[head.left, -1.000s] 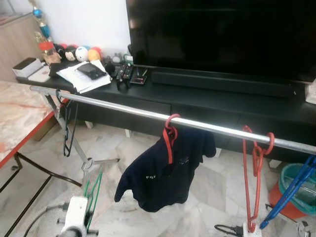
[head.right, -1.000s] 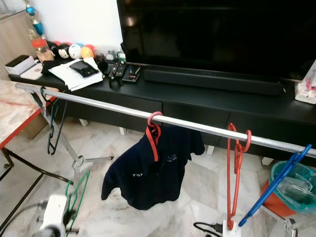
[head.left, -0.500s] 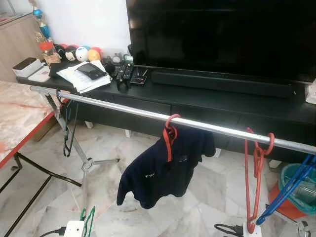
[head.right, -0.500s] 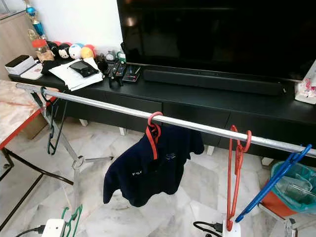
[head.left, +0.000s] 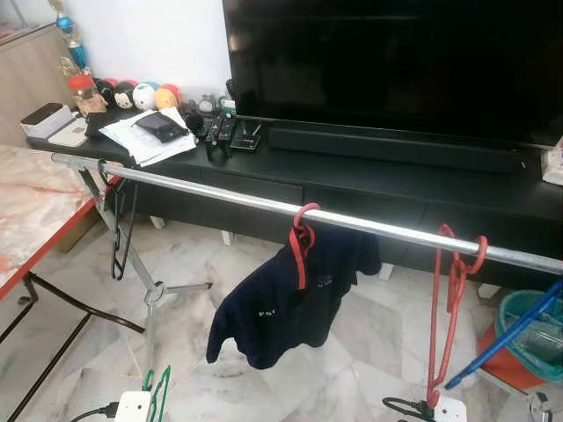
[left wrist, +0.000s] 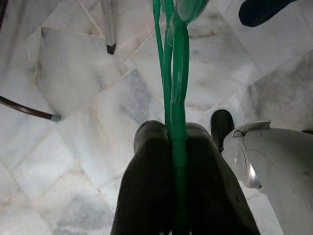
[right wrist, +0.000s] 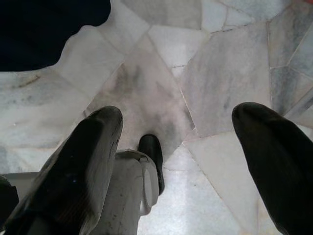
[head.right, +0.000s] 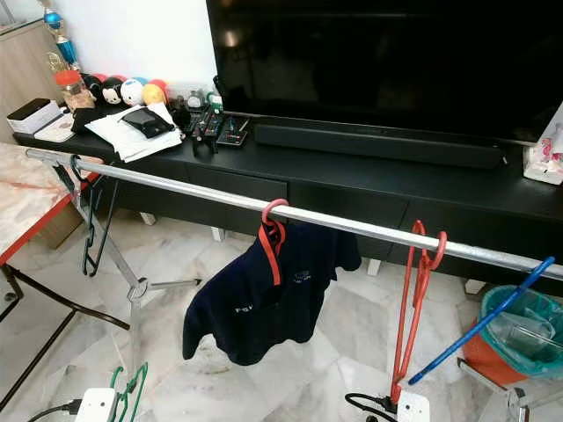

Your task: Hang hanger

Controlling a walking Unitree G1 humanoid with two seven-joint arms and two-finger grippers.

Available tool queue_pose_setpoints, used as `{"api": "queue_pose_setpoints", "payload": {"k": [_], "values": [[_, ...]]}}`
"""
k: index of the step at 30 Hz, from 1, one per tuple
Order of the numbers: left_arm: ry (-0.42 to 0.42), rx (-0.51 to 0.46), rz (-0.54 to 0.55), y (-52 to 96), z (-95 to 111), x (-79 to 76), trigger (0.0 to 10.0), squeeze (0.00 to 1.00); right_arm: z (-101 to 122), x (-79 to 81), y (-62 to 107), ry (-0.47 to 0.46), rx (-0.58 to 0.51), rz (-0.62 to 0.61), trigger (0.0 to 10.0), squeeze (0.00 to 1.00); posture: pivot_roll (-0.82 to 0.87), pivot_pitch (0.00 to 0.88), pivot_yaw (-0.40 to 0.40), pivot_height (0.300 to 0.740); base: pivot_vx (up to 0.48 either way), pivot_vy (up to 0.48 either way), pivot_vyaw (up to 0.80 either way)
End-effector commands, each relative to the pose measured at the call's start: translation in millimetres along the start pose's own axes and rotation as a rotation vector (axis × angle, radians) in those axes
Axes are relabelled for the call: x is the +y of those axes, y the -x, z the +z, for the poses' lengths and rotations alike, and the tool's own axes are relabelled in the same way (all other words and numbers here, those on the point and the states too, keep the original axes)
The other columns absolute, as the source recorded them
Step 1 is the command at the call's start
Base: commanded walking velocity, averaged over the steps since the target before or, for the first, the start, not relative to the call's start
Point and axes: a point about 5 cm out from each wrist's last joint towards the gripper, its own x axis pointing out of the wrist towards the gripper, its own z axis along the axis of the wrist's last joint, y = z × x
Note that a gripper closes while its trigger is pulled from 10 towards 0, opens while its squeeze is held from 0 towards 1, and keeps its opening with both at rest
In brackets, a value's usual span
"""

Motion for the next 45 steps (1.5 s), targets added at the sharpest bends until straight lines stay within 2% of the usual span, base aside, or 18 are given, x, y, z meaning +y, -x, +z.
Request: {"api": "queue_pose_setpoints", "payload": {"k": [1, 22, 30, 33, 38, 39, 40, 43, 44, 45], "values": [[0.005, -0.003, 0.004, -0.3, 1.2, 0.9, 10.0, 0.00, -1.9, 1.4, 0.0, -0.014, 0.010, -0.003, 10.0, 0.00, -0.02, 0.000, 0.052, 0.740, 0.259, 0.000, 0.00], [0.008, -0.027, -0.010, -1.0, 4.4, -2.2, 10.0, 0.00, -2.2, 2.0, 0.0, -0.013, 0.012, 0.000, 10.0, 0.00, -0.02, 0.000, 0.053, 0.740, 0.228, 0.000, 0.00], [0.010, -0.108, -0.014, -1.1, 13.6, -4.5, 10.0, 0.00, -2.2, 1.6, 0.0, -0.009, 0.013, 0.001, 10.0, 0.00, -0.02, 0.000, 0.049, 0.740, 0.000, 0.000, 0.00], [-0.060, -0.229, -0.028, 1.9, 23.9, -6.6, 10.0, 0.00, -2.6, 1.4, 0.1, -0.006, 0.015, 0.001, 10.0, 0.00, -0.01, 0.000, 0.049, 0.740, 0.000, 0.000, 0.00], [-0.065, -0.319, -0.046, 6.1, 30.4, -5.1, 10.0, 0.00, -2.8, 1.1, 0.2, -0.003, 0.016, 0.002, 10.0, 0.00, -0.01, 0.000, 0.049, 0.740, 0.000, 0.000, 0.00], [-0.121, -0.444, -0.111, 12.7, 44.6, -7.2, 10.0, 0.00, -2.8, 0.4, 0.3, 0.001, 0.017, 0.003, 10.0, 0.00, -0.01, 0.000, 0.046, 0.740, 0.000, 0.000, 0.00], [-0.146, -0.494, -0.138, 16.0, 51.2, -8.3, 10.0, 0.00, -2.7, 0.1, 0.3, 0.003, 0.017, 0.004, 10.0, 0.00, -0.01, 0.000, 0.046, 0.740, 0.000, 0.000, 0.00], [-0.166, -0.535, -0.159, 18.9, 56.3, -9.3, 10.0, 0.00, -2.7, -0.1, 0.3, 0.006, 0.018, 0.005, 10.0, 0.00, -0.01, 0.000, 0.046, 0.740, 0.000, 0.000, 0.00], [-0.181, -0.625, -0.180, 25.6, 73.9, -7.9, 10.0, 0.00, -2.8, -0.4, 0.4, 0.010, 0.020, 0.006, 10.0, 0.00, 0.00, 0.000, 0.046, 0.740, 0.000, 0.000, 0.00], [-0.185, -0.651, -0.187, 27.9, 78.6, -7.5, 10.0, 0.00, -2.8, -0.5, 0.4, 0.011, 0.020, 0.007, 10.0, 0.00, 0.00, 0.000, 0.046, 0.740, 0.000, 0.000, 0.00]]}}
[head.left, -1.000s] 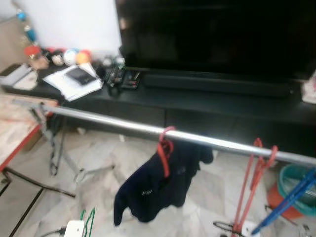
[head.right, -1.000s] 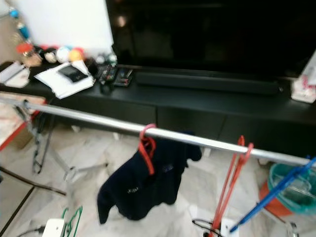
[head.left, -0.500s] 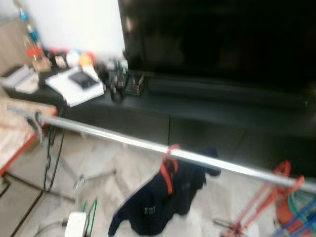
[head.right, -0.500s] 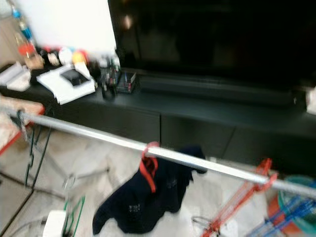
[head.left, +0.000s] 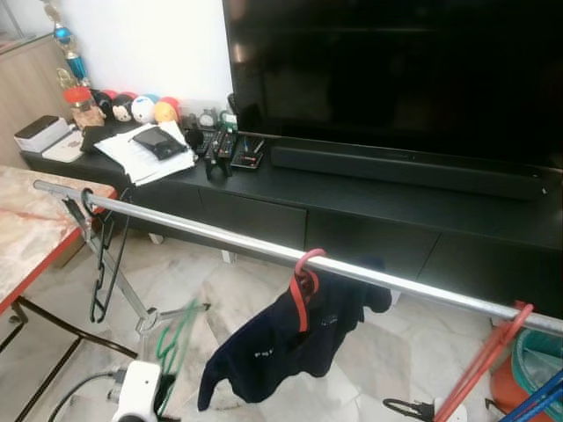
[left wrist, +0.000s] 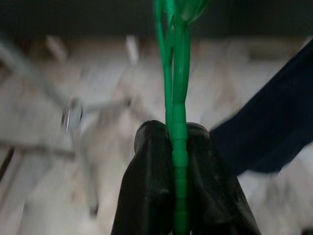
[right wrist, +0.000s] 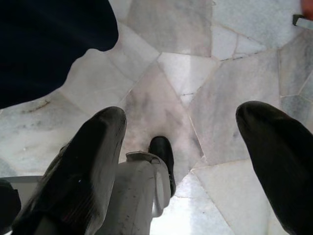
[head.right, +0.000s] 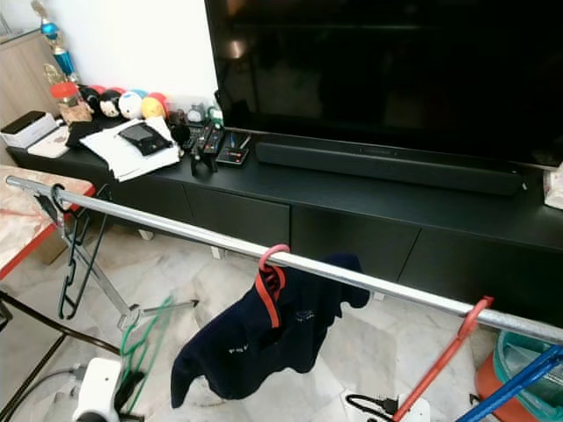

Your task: Hang hanger

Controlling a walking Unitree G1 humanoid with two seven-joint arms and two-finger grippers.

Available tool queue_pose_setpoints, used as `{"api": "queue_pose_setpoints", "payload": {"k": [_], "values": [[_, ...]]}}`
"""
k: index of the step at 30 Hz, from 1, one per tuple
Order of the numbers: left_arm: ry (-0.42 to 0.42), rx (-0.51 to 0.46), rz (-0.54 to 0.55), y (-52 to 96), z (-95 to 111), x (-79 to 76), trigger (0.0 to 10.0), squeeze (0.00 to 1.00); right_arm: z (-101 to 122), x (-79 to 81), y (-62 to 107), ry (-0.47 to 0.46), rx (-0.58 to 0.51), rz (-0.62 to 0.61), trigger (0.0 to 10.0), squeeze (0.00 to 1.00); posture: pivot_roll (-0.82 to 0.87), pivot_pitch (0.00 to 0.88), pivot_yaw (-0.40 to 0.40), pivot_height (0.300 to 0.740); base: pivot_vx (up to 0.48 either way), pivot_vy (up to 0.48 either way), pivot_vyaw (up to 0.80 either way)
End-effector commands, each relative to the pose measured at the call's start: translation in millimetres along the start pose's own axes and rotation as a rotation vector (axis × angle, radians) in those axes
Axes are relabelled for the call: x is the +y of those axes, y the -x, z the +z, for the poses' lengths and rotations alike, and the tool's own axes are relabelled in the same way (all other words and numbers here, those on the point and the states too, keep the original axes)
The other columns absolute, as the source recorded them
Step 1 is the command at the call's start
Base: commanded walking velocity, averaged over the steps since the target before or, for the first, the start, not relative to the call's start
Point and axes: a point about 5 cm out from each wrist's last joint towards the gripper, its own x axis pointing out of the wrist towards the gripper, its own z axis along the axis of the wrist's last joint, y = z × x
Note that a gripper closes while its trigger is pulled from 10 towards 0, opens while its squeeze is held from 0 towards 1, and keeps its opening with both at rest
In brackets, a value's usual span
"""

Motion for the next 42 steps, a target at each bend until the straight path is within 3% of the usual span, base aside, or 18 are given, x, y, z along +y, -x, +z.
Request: {"api": "queue_pose_setpoints", "payload": {"k": [1, 3, 6, 8, 12, 16, 20, 26, 32, 42], "values": [[-0.044, -0.077, -0.051, -3.2, 20.3, 4.9, 10.0, 0.00, -0.7, 0.3, 0.0, 0.015, 0.009, 0.006, 10.0, 0.00, 0.00, 0.000, 0.048, 0.740, 0.000, 0.000, 0.00], [-0.069, -0.096, -0.095, -5.1, 28.8, 2.3, 10.0, 0.00, -0.9, 0.4, 0.0, 0.015, 0.009, 0.006, 10.0, 0.00, 0.00, 0.000, 0.048, 0.740, 0.000, 0.000, 0.00], [-0.195, -0.160, -0.221, -5.0, 47.6, -10.9, 10.0, 0.00, -0.8, 0.7, 0.0, 0.014, 0.008, 0.007, 10.0, 0.00, -0.01, 0.000, 0.050, 0.740, 0.000, 0.000, 0.00], [-0.193, -0.233, -0.223, -10.8, 68.1, -13.9, 10.0, 0.00, -0.5, 0.9, -0.1, 0.012, 0.007, 0.005, 10.0, 0.00, 0.00, 0.000, 0.049, 0.740, 0.000, 0.000, 0.00], [-0.191, -0.291, -0.244, -23.0, 94.4, -20.0, 10.0, 0.00, -0.5, 1.6, -0.3, 0.010, 0.008, 0.005, 10.0, 0.00, -0.01, 0.000, 0.051, 0.740, 0.000, 0.000, 0.00], [-0.193, -0.266, -0.254, -31.7, 100.0, -23.3, 10.0, 0.00, -0.3, 2.1, -0.4, 0.006, 0.007, 0.005, 10.0, 0.00, -0.01, 0.000, 0.054, 0.740, 0.000, 0.000, 0.00], [-0.125, -0.192, -0.167, -45.1, 99.1, -15.6, 10.0, 0.00, 0.0, 2.7, -0.5, 0.000, 0.005, 0.004, 10.0, 0.00, -0.01, 0.000, 0.054, 0.740, 0.000, 0.000, 0.00], [-0.114, -0.138, -0.118, -56.7, 99.3, -11.8, 10.0, 0.00, 0.3, 2.9, -0.6, -0.003, 0.004, 0.003, 10.0, 0.00, -0.01, 0.000, 0.050, 0.740, 0.000, 0.000, 0.00], [-0.078, -0.154, -0.072, -72.1, 112.6, -9.3, 10.0, 0.00, 0.9, 2.2, -0.6, -0.002, 0.003, 0.003, 10.0, 0.00, -0.01, 0.000, 0.041, 0.740, 0.000, 0.000, 0.00], [-0.093, -0.183, -0.060, -81.2, 125.2, -5.5, 10.0, 0.00, 1.1, 2.4, -0.7, 0.000, 0.003, 0.002, 10.0, 0.00, -0.02, 0.000, 0.042, 0.740, 0.000, 0.000, 0.00]]}}
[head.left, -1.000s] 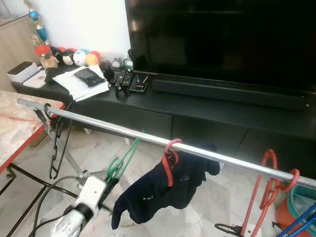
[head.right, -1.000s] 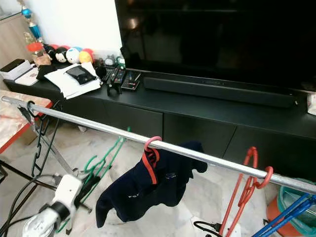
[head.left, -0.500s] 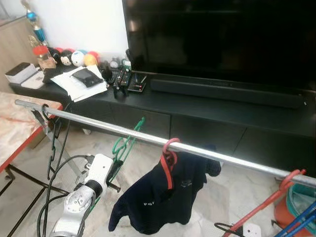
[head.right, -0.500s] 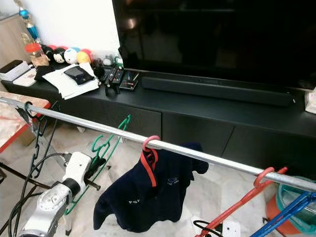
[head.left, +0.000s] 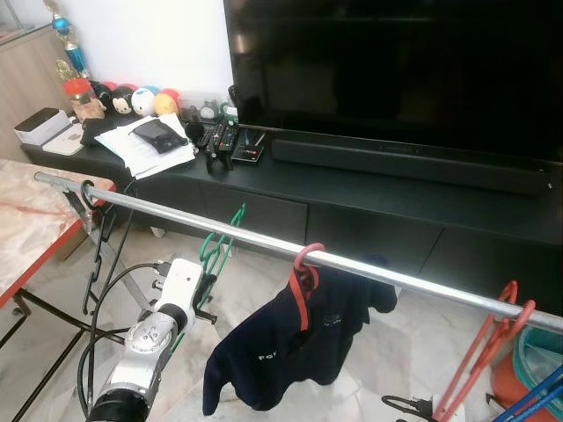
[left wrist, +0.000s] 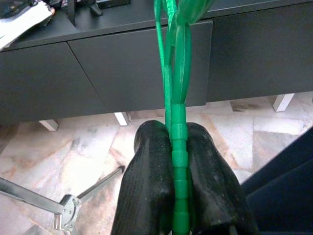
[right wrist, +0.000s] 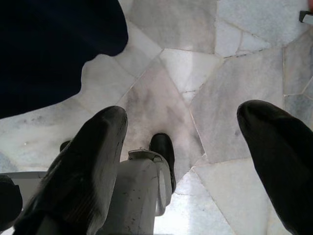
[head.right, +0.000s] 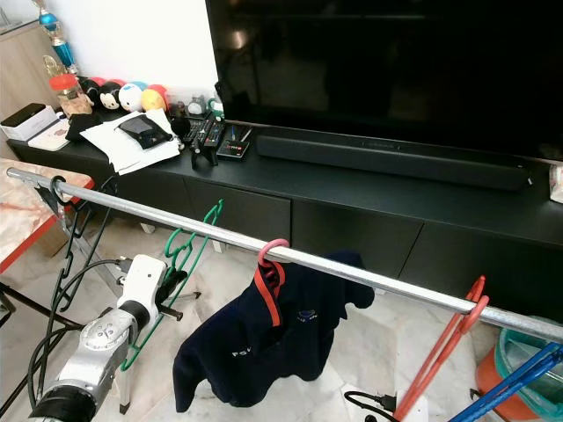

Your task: Hang hanger

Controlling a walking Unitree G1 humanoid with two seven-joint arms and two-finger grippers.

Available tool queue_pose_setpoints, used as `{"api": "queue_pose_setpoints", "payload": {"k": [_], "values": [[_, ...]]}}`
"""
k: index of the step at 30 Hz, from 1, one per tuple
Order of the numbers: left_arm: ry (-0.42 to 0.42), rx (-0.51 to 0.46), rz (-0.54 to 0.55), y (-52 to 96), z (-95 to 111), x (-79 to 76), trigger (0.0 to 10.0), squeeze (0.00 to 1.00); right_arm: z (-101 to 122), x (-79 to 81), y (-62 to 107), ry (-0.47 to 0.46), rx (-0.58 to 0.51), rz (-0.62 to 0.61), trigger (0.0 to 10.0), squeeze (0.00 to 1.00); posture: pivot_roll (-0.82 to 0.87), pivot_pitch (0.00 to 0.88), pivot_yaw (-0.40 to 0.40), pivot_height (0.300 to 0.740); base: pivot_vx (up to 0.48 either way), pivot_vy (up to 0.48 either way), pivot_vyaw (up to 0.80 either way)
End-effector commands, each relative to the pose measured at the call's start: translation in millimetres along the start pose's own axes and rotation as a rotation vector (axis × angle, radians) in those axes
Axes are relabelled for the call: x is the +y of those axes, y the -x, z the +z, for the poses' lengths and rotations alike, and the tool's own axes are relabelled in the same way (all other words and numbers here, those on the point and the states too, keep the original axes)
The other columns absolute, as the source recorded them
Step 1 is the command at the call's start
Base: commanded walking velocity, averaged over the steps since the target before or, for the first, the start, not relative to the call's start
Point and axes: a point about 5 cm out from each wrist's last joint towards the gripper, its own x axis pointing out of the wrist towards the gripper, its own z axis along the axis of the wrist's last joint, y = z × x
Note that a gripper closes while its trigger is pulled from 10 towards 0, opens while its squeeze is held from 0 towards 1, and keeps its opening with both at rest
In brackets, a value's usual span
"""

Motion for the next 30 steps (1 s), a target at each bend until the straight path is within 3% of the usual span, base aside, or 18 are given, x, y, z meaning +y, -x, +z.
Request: {"api": "queue_pose_setpoints", "payload": {"k": [1, 14, 23, 30], "values": [[-0.019, -0.051, 0.028, -3.6, 12.0, 7.8, 10.0, 0.00, -2.2, 0.0, 0.4, -0.004, 0.007, -0.003, 10.0, 0.00, -0.02, 0.000, 0.042, 0.740, 0.000, 0.000, 0.00], [-0.085, -0.118, -0.002, 21.8, 12.1, 10.2, 10.0, 0.00, -2.6, 0.1, 0.4, 0.000, 0.010, 0.002, 10.0, 0.00, -0.01, 0.000, 0.043, 0.740, 0.000, 0.000, 0.00], [-0.072, -0.121, -0.001, 2.7, 26.7, 8.4, 10.0, 0.00, -3.0, 1.0, 0.5, -0.002, 0.009, 0.003, 10.0, 0.00, -0.02, 0.000, 0.055, 0.740, 0.000, 0.000, 0.00], [-0.081, -0.066, 0.013, -13.4, 32.0, 6.8, 10.0, 0.00, -3.1, 1.4, 0.4, -0.008, 0.009, 0.000, 10.0, 0.00, -0.03, 0.000, 0.057, 0.740, 0.000, 0.000, 0.00]]}}
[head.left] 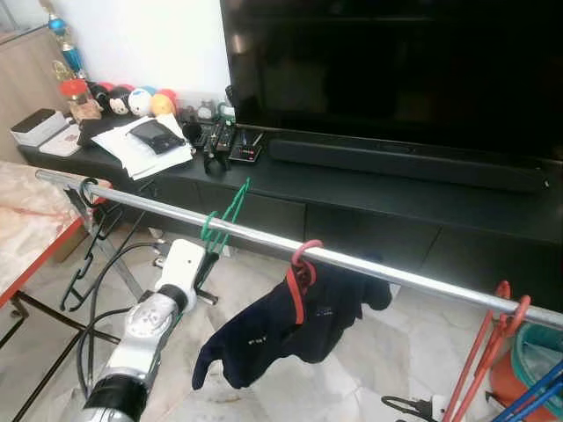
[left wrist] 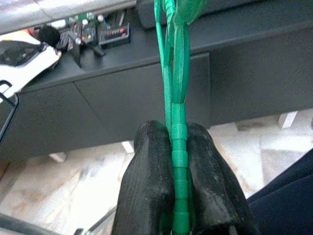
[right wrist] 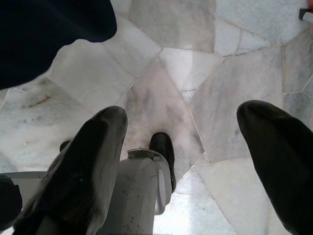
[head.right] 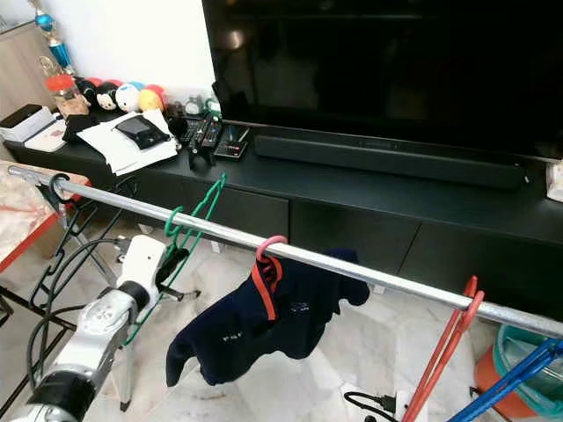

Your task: Hang hanger

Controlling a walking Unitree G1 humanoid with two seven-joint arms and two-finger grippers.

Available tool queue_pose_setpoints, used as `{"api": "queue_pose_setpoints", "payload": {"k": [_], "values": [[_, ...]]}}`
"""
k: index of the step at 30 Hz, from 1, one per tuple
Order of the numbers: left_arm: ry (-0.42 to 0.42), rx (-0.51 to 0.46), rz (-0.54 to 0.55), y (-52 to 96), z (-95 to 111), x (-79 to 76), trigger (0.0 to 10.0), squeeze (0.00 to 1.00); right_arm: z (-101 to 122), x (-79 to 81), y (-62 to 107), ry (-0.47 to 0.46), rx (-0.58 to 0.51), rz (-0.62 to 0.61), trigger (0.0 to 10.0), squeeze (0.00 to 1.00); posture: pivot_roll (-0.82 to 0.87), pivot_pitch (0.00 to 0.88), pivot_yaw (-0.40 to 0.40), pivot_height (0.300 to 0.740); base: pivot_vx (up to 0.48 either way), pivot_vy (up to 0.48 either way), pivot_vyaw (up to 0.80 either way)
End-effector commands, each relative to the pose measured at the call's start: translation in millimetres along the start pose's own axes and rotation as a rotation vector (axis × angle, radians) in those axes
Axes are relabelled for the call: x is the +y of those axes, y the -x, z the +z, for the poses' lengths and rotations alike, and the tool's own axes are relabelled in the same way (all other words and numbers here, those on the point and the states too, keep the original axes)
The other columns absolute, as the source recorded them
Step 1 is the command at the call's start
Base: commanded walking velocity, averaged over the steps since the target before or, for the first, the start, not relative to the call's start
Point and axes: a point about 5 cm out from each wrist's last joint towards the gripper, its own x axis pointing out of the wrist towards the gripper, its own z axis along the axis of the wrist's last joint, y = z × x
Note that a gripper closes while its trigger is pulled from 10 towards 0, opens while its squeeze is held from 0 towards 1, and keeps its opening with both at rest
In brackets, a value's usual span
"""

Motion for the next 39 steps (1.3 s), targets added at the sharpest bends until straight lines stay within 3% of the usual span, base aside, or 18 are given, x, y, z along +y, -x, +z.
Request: {"api": "queue_pose_setpoints", "payload": {"k": [1, 8, 12, 14, 21, 27, 39], "values": [[-0.001, 0.018, 0.019, -4.7, 2.2, 2.8, 10.0, 0.00, -2.6, 1.0, 0.3, -0.009, 0.007, -0.001, 10.0, 0.00, -0.03, 0.000, 0.056, 0.740, 0.000, 0.000, 0.00], [0.019, 0.080, 0.018, -14.7, 1.5, 3.0, 10.0, 0.00, -2.1, 1.2, 0.2, -0.010, 0.007, -0.001, 10.0, 0.00, -0.03, 0.000, 0.054, 0.740, 0.000, 0.000, 0.00], [0.028, 0.140, -0.010, -13.3, -6.6, 1.5, 10.0, 0.00, -2.2, 1.3, 0.2, -0.010, 0.007, -0.002, 10.0, 0.00, -0.02, 0.000, 0.053, 0.740, 0.000, 0.000, 0.00], [0.011, 0.210, -0.064, -6.6, -19.0, -0.3, 10.0, 0.00, -2.1, 1.7, 0.1, -0.010, 0.008, -0.001, 10.0, 0.00, -0.02, 0.000, 0.054, 0.740, 0.000, 0.000, 0.00], [-0.010, 0.260, -0.127, 9.7, -28.8, 2.7, 10.0, 0.00, -2.0, 2.4, 0.0, -0.011, 0.009, 0.003, 10.0, 0.00, 0.00, 0.000, 0.056, 0.740, 0.000, 0.000, 0.00], [-0.038, 0.291, -0.182, 29.0, -27.8, 7.0, 10.0, 0.00, -2.3, 2.9, 0.0, -0.011, 0.009, 0.005, 10.0, 0.00, 0.01, 0.000, 0.060, 0.740, 0.000, 0.000, 0.00], [-0.032, 0.316, -0.279, 45.4, -11.2, 2.9, 10.0, 0.00, -2.4, 3.3, -0.1, -0.010, 0.010, 0.007, 10.0, 0.00, 0.01, 0.000, 0.063, 0.740, 0.000, 0.000, 0.00]]}}
